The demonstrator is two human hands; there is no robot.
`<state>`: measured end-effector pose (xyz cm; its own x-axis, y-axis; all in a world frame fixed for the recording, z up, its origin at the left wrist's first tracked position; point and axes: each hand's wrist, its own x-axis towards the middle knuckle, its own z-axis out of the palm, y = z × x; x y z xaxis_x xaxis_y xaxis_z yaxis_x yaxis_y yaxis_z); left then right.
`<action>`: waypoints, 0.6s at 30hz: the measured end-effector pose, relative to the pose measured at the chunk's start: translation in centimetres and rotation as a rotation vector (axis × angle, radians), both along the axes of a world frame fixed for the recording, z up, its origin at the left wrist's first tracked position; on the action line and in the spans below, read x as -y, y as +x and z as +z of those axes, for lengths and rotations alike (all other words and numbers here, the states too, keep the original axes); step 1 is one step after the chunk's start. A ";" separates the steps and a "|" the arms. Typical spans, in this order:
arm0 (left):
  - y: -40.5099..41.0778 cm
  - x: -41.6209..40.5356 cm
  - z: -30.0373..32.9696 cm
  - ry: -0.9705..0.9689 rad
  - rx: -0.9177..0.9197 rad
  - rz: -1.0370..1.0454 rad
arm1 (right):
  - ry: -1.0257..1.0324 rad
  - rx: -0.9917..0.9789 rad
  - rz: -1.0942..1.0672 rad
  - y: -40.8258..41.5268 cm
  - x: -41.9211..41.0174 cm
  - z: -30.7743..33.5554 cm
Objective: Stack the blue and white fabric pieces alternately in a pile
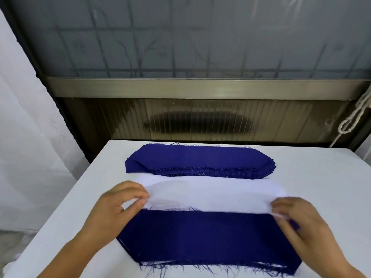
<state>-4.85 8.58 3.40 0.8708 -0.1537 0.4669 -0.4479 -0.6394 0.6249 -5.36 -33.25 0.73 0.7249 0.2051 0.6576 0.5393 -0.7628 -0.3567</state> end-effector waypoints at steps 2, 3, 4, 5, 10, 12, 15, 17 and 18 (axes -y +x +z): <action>-1.1 -0.3 -1.7 0.090 0.039 -0.091 | -0.085 0.059 0.083 -0.8 0.5 -1.9; -1.6 -0.6 -2.7 0.132 0.052 -0.130 | -0.114 0.048 0.108 -1.3 0.6 -2.8; -1.9 -0.8 -3.7 0.171 0.065 -0.161 | -0.125 0.027 0.125 -1.7 0.7 -3.6; -2.2 -1.0 -4.7 0.204 0.075 -0.182 | -0.110 -0.014 0.133 -2.2 0.7 -4.0; -3.0 -1.1 -6.1 0.254 0.122 -0.188 | -0.034 -0.072 0.093 -2.8 0.9 -4.1; -3.1 -0.8 -5.7 0.268 0.149 -0.198 | -0.039 -0.079 0.088 -3.0 0.7 -4.1; -3.3 -0.5 -5.1 0.339 0.168 -0.225 | -0.051 -0.135 0.089 -3.3 0.5 -3.7; -3.5 -0.3 -5.3 0.375 0.151 -0.233 | -0.045 -0.162 0.077 -3.4 0.4 -3.4; -3.6 -0.2 -5.3 0.376 0.127 -0.232 | -0.053 -0.162 0.073 -3.4 0.4 -3.4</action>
